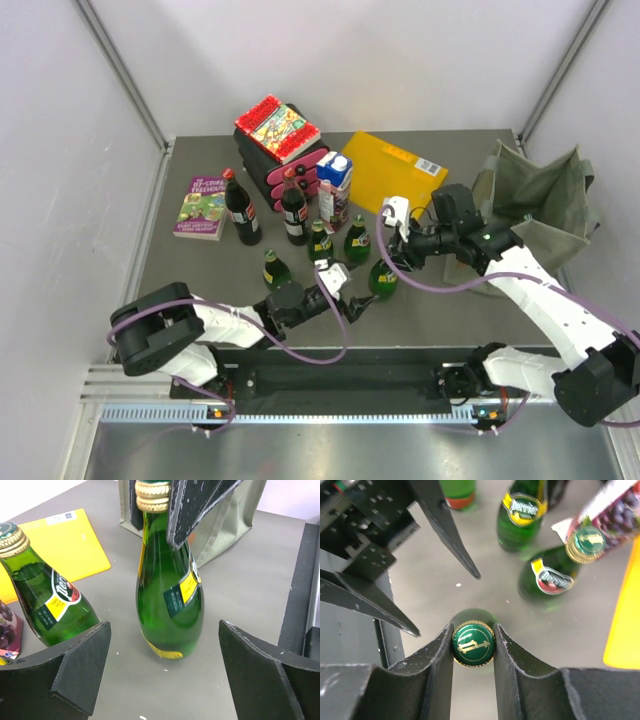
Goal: Take the beverage out of the canvas bag
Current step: Place the drink at the center of the board.
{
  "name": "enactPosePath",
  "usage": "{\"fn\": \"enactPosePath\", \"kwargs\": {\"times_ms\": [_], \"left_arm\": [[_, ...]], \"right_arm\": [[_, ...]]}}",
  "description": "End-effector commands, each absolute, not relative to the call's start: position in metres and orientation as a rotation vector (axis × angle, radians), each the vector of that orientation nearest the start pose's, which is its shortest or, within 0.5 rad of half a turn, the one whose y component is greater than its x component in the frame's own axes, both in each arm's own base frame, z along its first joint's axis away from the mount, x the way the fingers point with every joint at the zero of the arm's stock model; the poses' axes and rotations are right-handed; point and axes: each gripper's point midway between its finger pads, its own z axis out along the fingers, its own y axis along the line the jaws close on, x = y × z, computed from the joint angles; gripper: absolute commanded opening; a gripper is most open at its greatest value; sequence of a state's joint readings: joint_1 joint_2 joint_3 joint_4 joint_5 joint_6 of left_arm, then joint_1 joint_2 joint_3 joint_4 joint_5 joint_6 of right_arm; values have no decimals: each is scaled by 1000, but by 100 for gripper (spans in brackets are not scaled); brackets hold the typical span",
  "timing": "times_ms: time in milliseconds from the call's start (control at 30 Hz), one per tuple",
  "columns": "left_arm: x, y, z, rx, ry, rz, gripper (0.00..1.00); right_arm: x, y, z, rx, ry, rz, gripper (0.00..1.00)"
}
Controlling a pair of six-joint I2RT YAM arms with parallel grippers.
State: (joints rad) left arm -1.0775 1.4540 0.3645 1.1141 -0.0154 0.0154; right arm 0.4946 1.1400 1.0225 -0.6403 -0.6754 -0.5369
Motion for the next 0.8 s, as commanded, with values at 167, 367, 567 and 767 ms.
{"fn": "enactPosePath", "kwargs": {"times_ms": [167,367,567,767], "left_arm": [[183,-351,167,819,1374,-895,94],[178,-342,162,817,1436,-896,94],[175,-335,168,804,1472,-898,94],[180,-323,182,739,1504,-870,93]], "right_arm": [[265,203,248,-1163,1662,486,0],[301,200,248,-1079,1682,369,0],[329,205,236,-1047,1729,335,0],[352,206,238,-996,1739,283,0]]}}
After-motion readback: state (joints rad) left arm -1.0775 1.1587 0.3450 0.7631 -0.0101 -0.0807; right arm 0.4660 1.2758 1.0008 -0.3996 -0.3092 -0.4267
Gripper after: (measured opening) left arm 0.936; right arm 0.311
